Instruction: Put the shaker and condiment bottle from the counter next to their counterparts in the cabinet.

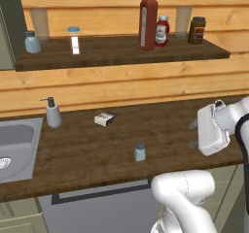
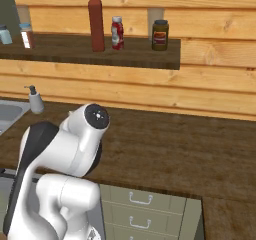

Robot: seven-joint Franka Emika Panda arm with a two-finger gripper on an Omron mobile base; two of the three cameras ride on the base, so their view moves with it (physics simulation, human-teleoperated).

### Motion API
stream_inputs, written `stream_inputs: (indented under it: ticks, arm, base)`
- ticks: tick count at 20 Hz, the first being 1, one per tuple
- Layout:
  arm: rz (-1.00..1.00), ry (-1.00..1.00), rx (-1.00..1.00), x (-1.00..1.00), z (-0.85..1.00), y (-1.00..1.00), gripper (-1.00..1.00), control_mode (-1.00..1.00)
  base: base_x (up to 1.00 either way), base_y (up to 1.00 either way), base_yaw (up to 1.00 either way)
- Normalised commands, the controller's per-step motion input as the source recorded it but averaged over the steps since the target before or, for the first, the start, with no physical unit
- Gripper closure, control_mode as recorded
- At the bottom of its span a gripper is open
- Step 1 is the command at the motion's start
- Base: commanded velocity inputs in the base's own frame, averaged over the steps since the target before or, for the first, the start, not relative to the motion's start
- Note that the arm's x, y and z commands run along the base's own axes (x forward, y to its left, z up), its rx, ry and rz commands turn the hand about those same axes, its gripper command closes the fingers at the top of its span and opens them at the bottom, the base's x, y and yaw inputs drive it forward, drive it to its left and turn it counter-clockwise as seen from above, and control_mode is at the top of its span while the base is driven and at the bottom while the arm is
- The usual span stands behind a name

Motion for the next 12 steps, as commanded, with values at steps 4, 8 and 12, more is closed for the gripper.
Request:
stream_inputs:
  ticks: [4, 8, 12]
  arm:
    - [0.02, -0.06, -0.03, 0.34, -0.49, 0.0, -1.0, -1.0]
    - [0.01, -0.09, 0.0, 0.05, -0.19, 0.03, -1.0, -1.0]
    - [0.01, -0.07, -0.02, 0.18, -0.41, 0.03, -1.0, -1.0]
  base:
    - [0.0, 0.0, 0.0]
    - [0.0, 0.0, 0.0]
    - [0.0, 0.0, 0.0]
